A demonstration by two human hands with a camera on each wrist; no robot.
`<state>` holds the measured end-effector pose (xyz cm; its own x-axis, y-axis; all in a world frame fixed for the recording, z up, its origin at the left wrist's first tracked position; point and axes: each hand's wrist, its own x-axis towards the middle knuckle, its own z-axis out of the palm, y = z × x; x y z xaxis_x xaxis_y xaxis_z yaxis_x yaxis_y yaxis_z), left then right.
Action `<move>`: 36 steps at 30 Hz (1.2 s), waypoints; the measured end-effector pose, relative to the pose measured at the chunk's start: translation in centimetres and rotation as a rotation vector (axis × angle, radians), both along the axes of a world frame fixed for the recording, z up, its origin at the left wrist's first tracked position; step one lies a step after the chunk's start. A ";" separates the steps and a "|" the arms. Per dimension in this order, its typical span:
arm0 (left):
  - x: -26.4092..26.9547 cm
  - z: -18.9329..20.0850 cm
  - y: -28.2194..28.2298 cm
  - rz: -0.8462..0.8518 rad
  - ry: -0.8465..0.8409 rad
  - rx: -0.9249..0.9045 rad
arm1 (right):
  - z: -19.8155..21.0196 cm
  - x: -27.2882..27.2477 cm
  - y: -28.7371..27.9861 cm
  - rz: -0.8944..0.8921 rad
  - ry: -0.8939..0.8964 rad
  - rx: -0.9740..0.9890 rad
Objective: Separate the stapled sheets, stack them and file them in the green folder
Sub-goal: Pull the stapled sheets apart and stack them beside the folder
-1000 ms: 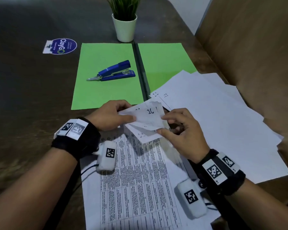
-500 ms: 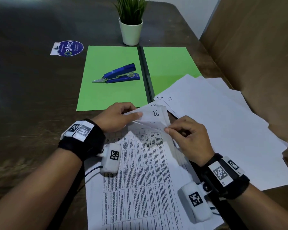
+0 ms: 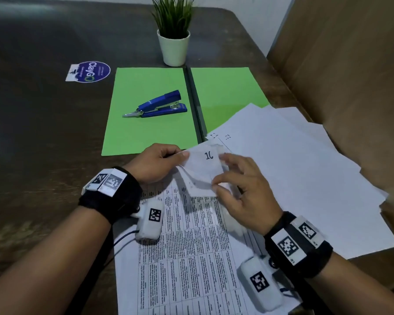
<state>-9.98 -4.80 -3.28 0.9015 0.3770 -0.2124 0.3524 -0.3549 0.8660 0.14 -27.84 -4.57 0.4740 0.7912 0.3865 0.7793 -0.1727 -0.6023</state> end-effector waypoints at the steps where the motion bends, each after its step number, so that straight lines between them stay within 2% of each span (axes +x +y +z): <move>1: 0.0 0.0 0.0 -0.003 -0.001 0.011 | -0.1 -0.2 0.0 0.009 0.025 -0.020; 4: 0.0 -0.4 0.3 -0.016 -0.003 0.011 | -0.3 -0.2 0.1 -0.014 0.041 0.010; 7: 0.0 -0.5 0.4 -0.018 -0.009 -0.011 | -0.2 -0.1 0.2 -0.061 -0.022 0.060; 10: -0.1 -0.1 0.1 -0.014 -0.014 -0.016 | -0.1 -0.1 0.3 -0.021 -0.019 0.075; 13: -0.1 0.5 -0.3 0.004 -0.011 -0.095 | 0.3 -0.6 0.3 0.043 0.092 0.067; 19: -0.2 0.2 0.0 0.006 -0.004 -0.104 | 0.8 -1.0 0.0 -0.028 0.376 0.019; 26: -0.4 0.3 0.2 -0.020 0.000 -0.088 | -0.6 -0.3 0.3 -0.022 0.275 -0.151; 32: -0.3 0.7 -0.4 -0.011 -0.040 -0.155 | -0.5 -0.3 0.3 -0.025 0.275 -0.140; 36: -0.3 0.6 -0.1 0.009 -0.006 -0.120 | -0.7 -0.2 0.2 -0.009 0.255 -0.147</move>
